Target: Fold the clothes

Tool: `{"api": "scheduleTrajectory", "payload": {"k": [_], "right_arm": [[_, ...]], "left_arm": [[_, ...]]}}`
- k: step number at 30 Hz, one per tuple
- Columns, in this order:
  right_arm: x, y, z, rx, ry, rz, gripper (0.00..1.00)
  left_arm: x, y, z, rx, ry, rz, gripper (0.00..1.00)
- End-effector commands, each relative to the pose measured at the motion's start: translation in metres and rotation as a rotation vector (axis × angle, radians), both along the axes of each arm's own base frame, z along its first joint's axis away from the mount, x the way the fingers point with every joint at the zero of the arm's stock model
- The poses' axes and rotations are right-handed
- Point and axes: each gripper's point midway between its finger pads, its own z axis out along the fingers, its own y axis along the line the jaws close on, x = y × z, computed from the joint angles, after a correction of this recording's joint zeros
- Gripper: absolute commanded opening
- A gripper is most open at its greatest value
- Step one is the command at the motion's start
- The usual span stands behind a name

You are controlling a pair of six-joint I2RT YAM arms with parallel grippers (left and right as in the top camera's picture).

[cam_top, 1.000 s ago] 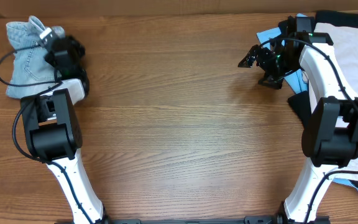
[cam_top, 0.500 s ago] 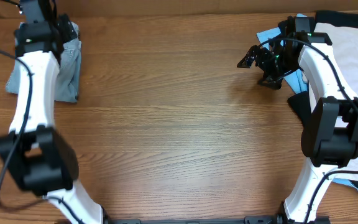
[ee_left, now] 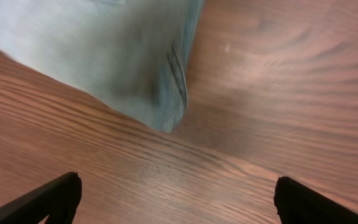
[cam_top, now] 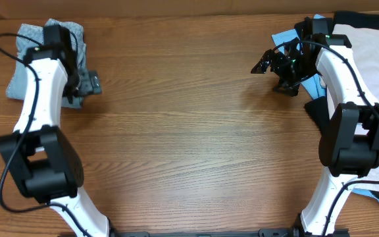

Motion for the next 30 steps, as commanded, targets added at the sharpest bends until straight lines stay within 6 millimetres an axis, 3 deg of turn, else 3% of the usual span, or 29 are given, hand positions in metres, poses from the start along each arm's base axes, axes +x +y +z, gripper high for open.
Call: {"api": "scheduleTrajectory", "payload": {"k": [1, 6, 11, 20, 26, 27, 30], "right_arm": [[0.003, 0.002, 0.006, -0.005, -0.028, 0.017, 1.0], [0.002, 0.002, 0.006, -0.004, -0.027, 0.017, 1.0], [0.003, 0.002, 0.006, -0.004, -0.027, 0.017, 1.0], [0.002, 0.002, 0.006, -0.004, -0.027, 0.017, 1.0], [0.001, 0.005, 0.006, -0.007, -0.037, 0.048, 1.0], [0.001, 0.007, 0.006, -0.01, -0.044, 0.064, 1.0], [0.0, 0.009, 0.008, -0.01, -0.049, 0.073, 1.0]], "left_arm": [[-0.006, 0.0, -0.057, -0.014, 0.081, -0.054, 1.0], [0.004, 0.002, -0.093, -0.014, 0.091, -0.061, 1.0], [0.025, 0.01, -0.104, 0.023, 0.028, -0.093, 1.0], [0.066, 0.031, -0.09, 0.122, -0.136, -0.116, 1.0], [0.057, 0.021, -0.088, 0.071, -0.082, -0.14, 1.0], [0.054, 0.019, -0.082, 0.063, -0.059, -0.143, 1.0], [0.054, 0.011, -0.038, 0.047, -0.021, -0.127, 1.0]]}}
